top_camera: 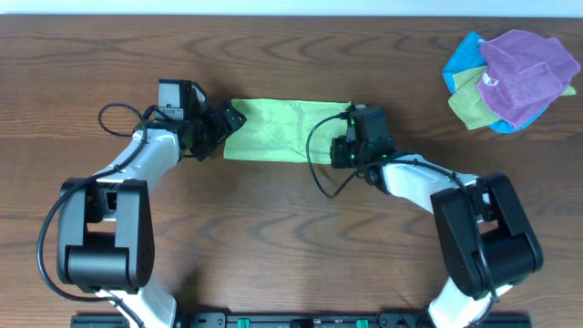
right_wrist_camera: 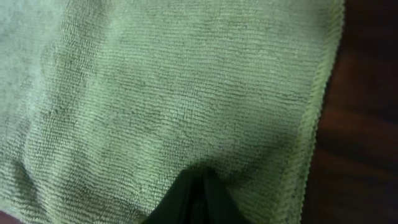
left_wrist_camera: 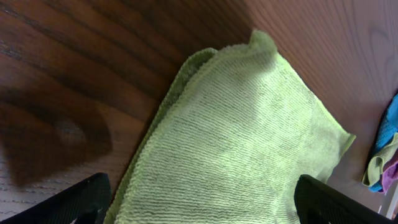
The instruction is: Fold the cloth
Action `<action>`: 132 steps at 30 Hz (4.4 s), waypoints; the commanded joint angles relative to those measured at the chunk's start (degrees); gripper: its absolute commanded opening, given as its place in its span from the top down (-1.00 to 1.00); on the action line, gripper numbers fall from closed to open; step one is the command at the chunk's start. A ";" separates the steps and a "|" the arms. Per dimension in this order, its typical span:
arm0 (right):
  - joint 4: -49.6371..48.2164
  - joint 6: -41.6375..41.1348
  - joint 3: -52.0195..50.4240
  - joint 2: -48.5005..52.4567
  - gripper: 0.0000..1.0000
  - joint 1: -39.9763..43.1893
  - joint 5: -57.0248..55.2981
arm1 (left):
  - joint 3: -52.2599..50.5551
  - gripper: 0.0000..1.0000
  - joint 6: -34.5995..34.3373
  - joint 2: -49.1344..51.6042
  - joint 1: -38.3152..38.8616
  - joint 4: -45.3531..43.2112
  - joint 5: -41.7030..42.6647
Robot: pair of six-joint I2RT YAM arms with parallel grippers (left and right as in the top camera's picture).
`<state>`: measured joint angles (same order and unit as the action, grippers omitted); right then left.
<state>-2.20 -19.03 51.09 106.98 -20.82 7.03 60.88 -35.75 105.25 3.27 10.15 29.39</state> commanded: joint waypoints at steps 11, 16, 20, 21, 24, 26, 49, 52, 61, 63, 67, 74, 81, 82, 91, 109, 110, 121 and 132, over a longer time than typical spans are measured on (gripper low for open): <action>3.04 0.85 -1.97 -6.34 -0.29 -0.85 -6.32 | -0.70 -0.90 4.31 -11.13 -1.27 5.18 -4.09; 3.61 0.20 -1.97 -10.27 -0.35 -0.90 -5.49 | -0.70 -0.91 4.48 -11.52 0.74 7.15 -0.83; 8.24 -3.82 -1.97 -10.95 -0.40 1.03 -6.38 | -0.70 -0.91 4.50 -10.73 5.27 5.14 -1.92; 9.92 -4.63 -1.97 -10.45 -0.43 2.29 -6.05 | -0.70 -0.91 4.52 -10.21 6.62 3.76 -2.29; 10.67 -4.68 -1.97 -9.88 -0.54 6.62 -3.04 | -0.70 -0.91 4.72 -8.22 9.20 -0.46 -5.14; 9.33 -4.68 -1.97 -9.46 -0.57 8.94 -1.14 | -0.66 -0.91 5.81 -6.58 9.35 -2.58 -5.16; 4.37 -7.10 -1.97 -2.64 -0.62 11.72 10.14 | 3.41 -0.91 5.97 5.99 9.92 -5.88 -2.75; 3.61 -7.23 -1.97 -2.64 -0.60 10.80 10.16 | 3.41 -0.91 5.97 5.99 9.92 -5.92 -2.78; 1.46 -8.98 -1.97 -1.01 -0.49 6.05 9.03 | 3.41 -0.90 5.95 5.99 9.92 -5.88 -2.54; 1.51 -9.27 -1.97 -0.87 -0.21 5.99 8.96 | 3.41 -0.91 5.95 5.99 9.92 -5.86 -2.51; 1.49 -9.27 -1.97 -0.85 0.50 6.08 7.32 | 3.41 -0.91 5.95 5.97 9.92 -5.88 -2.51; 0.22 -9.22 -1.84 -0.87 0.98 6.16 6.73 | 3.41 -0.91 5.97 5.97 9.92 -5.86 -1.60; 3.37 -8.72 4.31 -0.92 0.97 5.62 9.55 | 3.41 -0.91 5.95 5.95 9.77 -5.62 0.50; 4.46 -8.09 5.51 -0.92 0.97 5.27 9.53 | 3.41 -0.91 5.95 5.95 9.77 -5.64 0.50; 10.75 -6.16 12.87 -0.92 0.97 1.60 9.31 | 3.48 -0.90 5.97 2.73 6.82 -5.29 0.72; 13.38 -5.95 19.67 -0.92 0.97 -7.39 9.42 | 3.48 -0.91 7.54 -5.27 -1.42 1.68 0.48; 13.38 -5.92 19.67 -0.92 0.97 -7.67 9.40 | 3.48 -0.91 7.54 -6.03 -2.40 2.19 0.50; 13.62 -5.55 20.00 -0.92 0.98 -10.54 7.80 | 3.48 -0.91 10.49 -14.49 -8.59 9.86 1.77; 15.32 -4.22 24.24 -0.92 0.98 -12.70 7.32 | 3.48 -0.90 14.12 -17.97 -11.26 16.24 1.42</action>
<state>12.73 -24.84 72.29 105.60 -32.93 15.00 63.16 -24.03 88.03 -7.33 25.52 30.70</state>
